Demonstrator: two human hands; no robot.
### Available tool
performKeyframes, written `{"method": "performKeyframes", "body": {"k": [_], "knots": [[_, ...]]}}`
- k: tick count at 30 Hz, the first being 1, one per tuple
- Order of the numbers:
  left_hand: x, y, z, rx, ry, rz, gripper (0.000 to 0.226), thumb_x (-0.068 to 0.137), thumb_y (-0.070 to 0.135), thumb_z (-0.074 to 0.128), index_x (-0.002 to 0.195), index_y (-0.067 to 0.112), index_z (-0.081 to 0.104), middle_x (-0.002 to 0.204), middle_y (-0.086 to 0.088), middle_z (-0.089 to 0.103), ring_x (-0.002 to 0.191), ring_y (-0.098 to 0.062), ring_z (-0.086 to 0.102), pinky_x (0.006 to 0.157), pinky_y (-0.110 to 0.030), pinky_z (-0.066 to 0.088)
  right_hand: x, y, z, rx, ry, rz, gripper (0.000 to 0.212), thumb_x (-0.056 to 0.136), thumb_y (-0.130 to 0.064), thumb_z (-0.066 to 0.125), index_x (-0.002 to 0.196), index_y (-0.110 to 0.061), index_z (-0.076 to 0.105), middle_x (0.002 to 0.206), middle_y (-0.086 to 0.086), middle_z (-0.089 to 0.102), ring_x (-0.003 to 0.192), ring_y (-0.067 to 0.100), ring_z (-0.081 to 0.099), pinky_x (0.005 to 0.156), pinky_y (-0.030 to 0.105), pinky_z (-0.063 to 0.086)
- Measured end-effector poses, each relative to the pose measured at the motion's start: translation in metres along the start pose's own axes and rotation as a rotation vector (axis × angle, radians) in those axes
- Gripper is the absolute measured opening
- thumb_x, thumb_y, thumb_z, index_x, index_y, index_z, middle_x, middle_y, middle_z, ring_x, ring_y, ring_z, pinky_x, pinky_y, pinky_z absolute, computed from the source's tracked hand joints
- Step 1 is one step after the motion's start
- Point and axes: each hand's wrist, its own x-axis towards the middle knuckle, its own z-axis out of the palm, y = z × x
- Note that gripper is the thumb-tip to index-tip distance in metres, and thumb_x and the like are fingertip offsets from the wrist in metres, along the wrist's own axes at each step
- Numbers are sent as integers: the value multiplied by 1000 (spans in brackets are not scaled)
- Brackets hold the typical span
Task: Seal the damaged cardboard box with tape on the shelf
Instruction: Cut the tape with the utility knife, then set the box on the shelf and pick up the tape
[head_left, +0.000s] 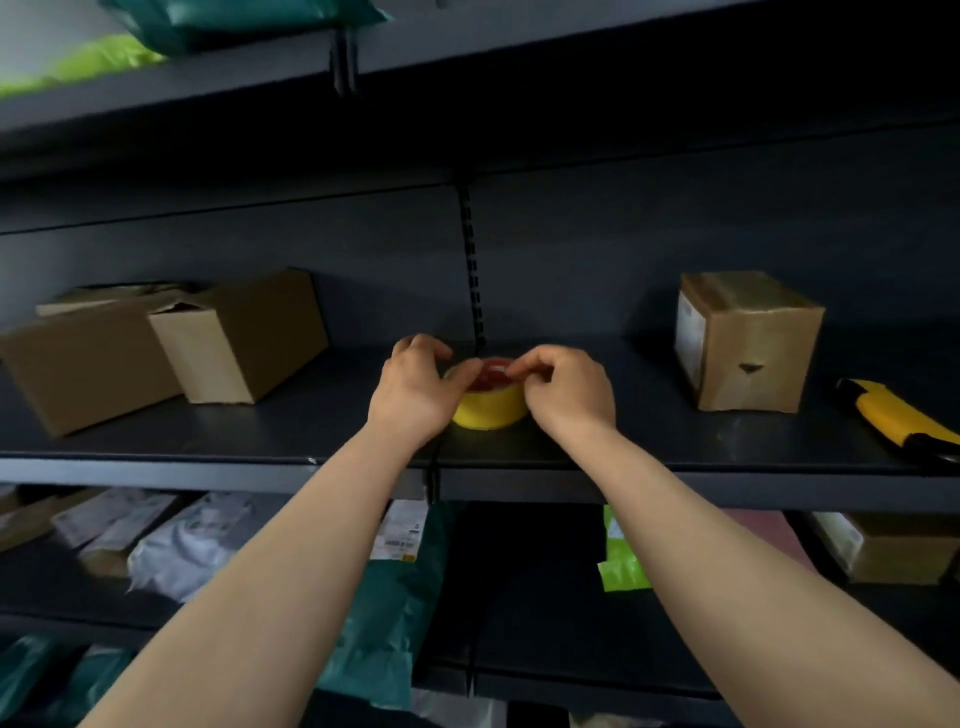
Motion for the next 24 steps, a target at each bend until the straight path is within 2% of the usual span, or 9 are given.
{"method": "performKeyframes", "body": {"k": [2,7,11,14,17,20,22,24], "knots": [[6,-15,-18,-9,41,-20,46,92,46,62,126,17,54,129,-6,50,117,-27,51,82,-34,42,2,-19,15,10,8,-26,33,92,-13,51,80,-38,69,89,-19,60,83,8,58,72,27,52],[22,-70,-59,62,238,-87,51,91,31,65,134,15,44,139,-8,44,129,-31,39,94,-41,41,6,-65,68,55,-33,-89,33,94,-14,50,80,-39,67,94,-21,65,76,3,59,78,30,53],[42,-122,-95,127,352,-145,57,90,24,64,139,11,37,151,-11,32,138,-35,25,104,-46,35,9,-98,121,61,-112,-147,36,94,-10,51,78,-39,65,106,-18,66,91,5,60,73,23,51],[62,-159,-120,175,408,-140,64,89,26,64,142,12,33,159,-7,19,144,-34,15,109,-51,34,11,-117,157,78,-154,-155,34,93,-9,51,82,-37,68,105,-16,67,93,6,61,76,25,52],[84,-185,-140,181,314,-125,74,89,35,64,150,22,23,163,-2,9,147,-33,7,111,-56,32,15,-134,189,96,-158,-147,32,94,-9,51,90,-35,69,107,-13,66,93,7,60,78,26,52],[104,-202,-150,189,200,-133,83,88,47,64,153,30,14,163,-5,0,147,-39,1,113,-59,27,15,-142,215,84,-127,-158,31,95,-7,50,95,-32,69,109,-11,66,97,9,60,82,30,53],[115,-211,-152,178,129,-141,87,84,56,65,152,31,16,163,-9,-5,147,-43,-2,114,-62,23,12,-139,228,24,-73,-200,35,92,-4,48,97,-30,70,108,-9,68,102,13,59,85,35,53],[125,-218,-152,127,100,-130,85,81,60,67,147,28,23,162,-12,-2,145,-47,3,112,-62,25,13,-132,234,-27,-6,-206,36,90,-1,47,97,-28,71,105,-6,69,102,16,59,84,37,52]]}}
